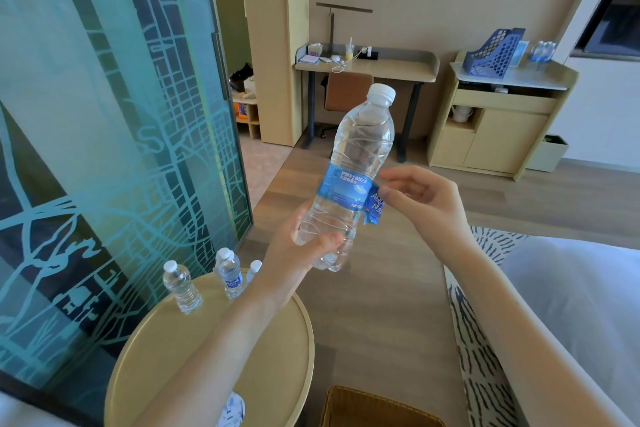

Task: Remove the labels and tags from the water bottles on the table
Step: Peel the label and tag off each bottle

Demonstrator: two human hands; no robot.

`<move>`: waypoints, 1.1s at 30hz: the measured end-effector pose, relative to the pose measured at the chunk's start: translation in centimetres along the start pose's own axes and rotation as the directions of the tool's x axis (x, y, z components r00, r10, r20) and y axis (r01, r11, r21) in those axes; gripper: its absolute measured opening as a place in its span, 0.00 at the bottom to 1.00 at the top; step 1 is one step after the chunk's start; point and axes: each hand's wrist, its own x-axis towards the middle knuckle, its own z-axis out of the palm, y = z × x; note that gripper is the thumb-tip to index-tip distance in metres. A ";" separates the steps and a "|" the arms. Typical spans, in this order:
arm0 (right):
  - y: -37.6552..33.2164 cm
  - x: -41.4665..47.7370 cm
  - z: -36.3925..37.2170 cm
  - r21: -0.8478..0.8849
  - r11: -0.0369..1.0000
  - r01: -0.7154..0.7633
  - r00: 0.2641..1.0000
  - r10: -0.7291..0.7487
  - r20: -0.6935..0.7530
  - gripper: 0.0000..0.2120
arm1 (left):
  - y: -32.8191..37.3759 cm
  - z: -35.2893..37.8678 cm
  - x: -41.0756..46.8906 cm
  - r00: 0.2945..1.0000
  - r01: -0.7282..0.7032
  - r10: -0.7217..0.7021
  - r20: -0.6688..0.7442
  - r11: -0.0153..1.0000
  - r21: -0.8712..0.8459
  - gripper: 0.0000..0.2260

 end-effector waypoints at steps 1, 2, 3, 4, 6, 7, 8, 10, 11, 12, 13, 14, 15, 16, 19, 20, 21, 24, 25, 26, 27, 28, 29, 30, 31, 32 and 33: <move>0.0 0.0 0.0 -0.011 1.000 0.002 1.000 -0.002 0.001 0.09 | -0.1 0.0 0.0 1.000 0.001 -0.001 -0.002 1.000 0.000 0.22; 0.0 0.0 0.0 -0.024 1.000 0.003 1.000 -0.003 0.004 0.09 | -0.1 0.0 0.0 1.000 0.002 -0.002 -0.006 1.000 0.004 0.22; 0.1 0.0 0.1 -0.036 0.999 0.003 1.000 -0.002 0.008 0.08 | -0.1 -0.1 0.0 1.000 0.003 -0.003 -0.009 1.000 0.013 0.22; 0.0 0.1 0.1 -0.043 0.999 0.001 1.000 -0.001 0.010 0.08 | -0.2 -0.1 -0.1 1.000 0.003 -0.003 -0.011 1.000 0.017 0.22; 0.0 0.1 0.1 -0.047 0.999 -0.003 1.000 0.004 0.013 0.08 | -0.3 -0.1 -0.1 1.000 0.004 -0.004 -0.009 1.000 0.017 0.22; 0.0 0.1 0.1 -0.046 0.999 -0.005 1.000 0.005 0.014 0.08 | -0.3 -0.2 -0.1 1.000 0.003 -0.003 -0.007 1.000 0.017 0.23; 0.0 0.1 0.1 -0.044 0.999 -0.006 1.000 0.007 0.016 0.08 | -0.4 -0.2 -0.2 1.000 0.002 -0.001 -0.006 1.000 0.019 0.23; 0.0 0.1 0.1 -0.050 0.999 -0.016 0.999 0.018 0.028 0.09 | -0.5 -0.4 -0.1 1.000 -0.003 0.003 -0.003 1.000 0.025 0.24; 0.0 0.1 0.1 -0.060 0.998 -0.024 0.999 0.027 0.039 0.09 | -0.6 -0.5 0.0 1.000 -0.006 0.006 -0.003 1.000 0.029 0.24; 0.0 0.1 0.1 -0.071 0.997 -0.031 0.998 0.035 0.052 0.09 | -0.6 -0.6 0.0 1.000 -0.010 0.010 -0.005 0.999 0.037 0.24; 0.0 0.1 0.2 -0.086 0.996 -0.037 0.997 0.042 0.064 0.09 | -0.7 -0.8 0.1 1.000 -0.013 0.014 -0.009 0.999 0.050 0.24; 0.0 0.0 0.2 -0.105 0.994 -0.041 0.996 0.048 0.073 0.09 | -0.8 -0.9 0.2 1.000 -0.015 0.016 -0.015 0.998 0.066 0.24; 0.0 0.0 0.2 -0.126 0.991 -0.043 0.996 0.053 0.077 0.09 | -0.9 -1.1 0.2 1.000 -0.017 0.018 -0.020 0.997 0.080 0.23; 0.0 0.0 0.2 -0.146 0.988 -0.046 0.995 0.058 0.076 0.09 | -1.0 -1.2 0.3 0.999 -0.019 0.021 -0.024 0.996 0.092 0.21; 0.0 -0.2 0.4 -0.200 0.977 -0.067 0.994 0.082 0.066 0.07 | -1.3 -1.3 0.5 0.998 -0.031 0.039 -0.053 0.989 0.144 0.19; 0.0 -0.3 0.5 -0.221 0.973 -0.074 0.994 0.090 0.065 0.06 | -1.4 -1.3 0.4 0.997 -0.032 0.044 -0.067 0.987 0.160 0.20; -0.1 -0.3 0.5 -0.235 0.969 -0.081 0.993 0.099 0.062 0.06 | -1.4 -1.2 0.4 0.995 -0.032 0.047 -0.087 0.985 0.171 0.20; -0.2 -0.5 0.2 -0.207 0.970 -0.128 0.991 0.135 0.021 0.06 | -1.5 -1.3 0.1 0.980 -0.021 0.057 -0.191 0.983 0.183 0.19; -0.3 -0.6 0.1 -0.190 0.970 -0.150 0.988 0.156 0.016 0.05 | -1.5 -1.6 0.0 0.973 -0.018 0.058 -0.224 0.984 0.179 0.18; -0.4 -0.8 -0.1 -0.181 0.969 -0.171 0.984 0.178 0.024 0.05 | -1.5 -1.8 -0.1 0.967 -0.016 0.058 -0.247 0.985 0.171 0.17; -0.5 -0.9 -0.2 -0.177 0.966 -0.186 0.980 0.196 0.041 0.05 | -1.5 -2.1 -0.2 0.964 -0.019 0.061 -0.259 0.986 0.163 0.18; -0.6 -1.0 -0.2 -0.176 0.965 -0.195 0.976 0.208 0.062 0.05 | -1.5 -2.2 -0.4 0.962 -0.025 0.068 -0.264 0.986 0.165 0.18; -0.9 -1.1 -0.2 -0.170 0.965 -0.198 0.973 0.214 0.084 0.05 | -1.6 -2.3 -0.6 0.961 -0.030 0.079 -0.265 0.982 0.185 0.19; -1.2 -1.2 -0.2 -0.158 0.967 -0.200 0.970 0.218 0.106 0.05 | -1.6 -2.3 -0.8 0.959 -0.031 0.088 -0.268 0.977 0.209 0.18; -1.6 -1.3 -0.1 -0.147 0.968 -0.202 0.967 0.221 0.127 0.05 | -1.7 -2.3 -1.0 0.956 -0.030 0.095 -0.278 0.973 0.228 0.19; -1.9 -1.4 0.0 -0.143 0.969 -0.202 0.964 0.223 0.148 0.05 | -1.9 -2.2 -1.2 0.949 -0.030 0.104 -0.297 0.969 0.244 0.21; -2.2 -1.4 0.1 -0.149 0.969 -0.200 0.960 0.224 0.169 0.05 | -2.2 -2.3 -1.3 0.941 -0.026 0.114 -0.319 0.963 0.268 0.23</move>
